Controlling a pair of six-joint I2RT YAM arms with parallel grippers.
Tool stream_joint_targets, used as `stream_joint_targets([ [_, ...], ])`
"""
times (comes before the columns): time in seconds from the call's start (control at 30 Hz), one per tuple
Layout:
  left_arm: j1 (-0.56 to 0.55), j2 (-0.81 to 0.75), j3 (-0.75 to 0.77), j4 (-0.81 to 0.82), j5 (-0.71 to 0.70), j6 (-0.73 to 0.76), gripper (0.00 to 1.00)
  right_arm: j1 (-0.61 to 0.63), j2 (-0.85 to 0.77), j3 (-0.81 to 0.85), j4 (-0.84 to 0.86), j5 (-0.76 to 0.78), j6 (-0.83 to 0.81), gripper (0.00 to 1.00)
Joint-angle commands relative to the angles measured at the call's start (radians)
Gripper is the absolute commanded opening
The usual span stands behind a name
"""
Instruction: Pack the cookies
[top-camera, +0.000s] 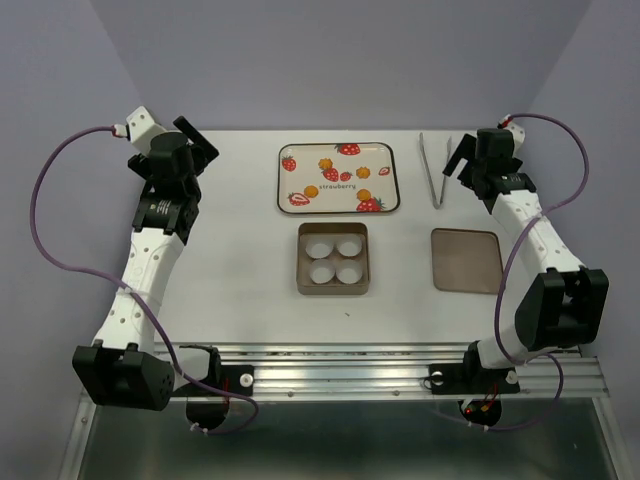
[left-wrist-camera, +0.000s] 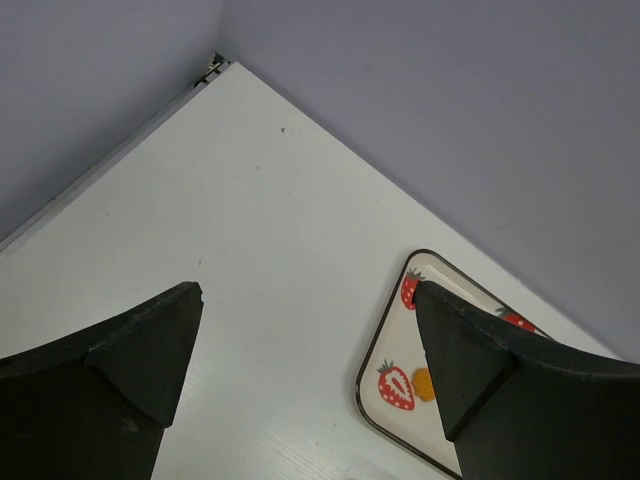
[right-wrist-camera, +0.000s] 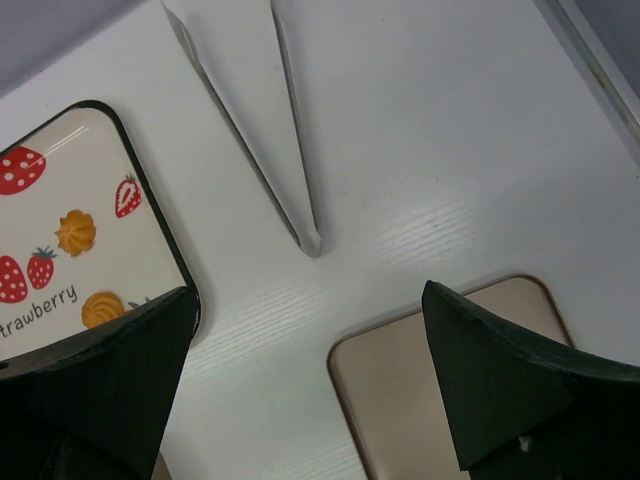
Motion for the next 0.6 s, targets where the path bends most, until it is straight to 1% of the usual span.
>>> stream_joint_targets([
  [0.0,0.000,-0.050,-0.012,0.029,-0.034,0.008,0.99,-0.005,-0.032,-0.018,0.113,0.011,-0.051,1.00],
  [0.07,0.000,-0.053,-0.017,0.029,-0.040,0.005,0.99,-0.005,-0.012,-0.008,0.125,-0.039,-0.076,1.00],
  [0.17,0.000,-0.058,-0.023,0.027,-0.050,0.002,0.99,-0.005,0.057,0.031,0.131,-0.048,-0.091,1.00],
  [0.23,0.000,-0.059,-0.030,0.027,-0.048,0.000,0.99,-0.005,0.126,0.054,0.139,-0.063,-0.123,1.00],
  [0.37,0.000,-0.058,-0.044,0.026,-0.050,-0.006,0.99,-0.005,0.259,0.155,0.142,-0.120,-0.197,1.00],
  [0.57,0.000,-0.058,-0.050,0.012,-0.059,-0.007,0.99,-0.005,0.448,0.264,0.142,-0.092,-0.286,1.00],
])
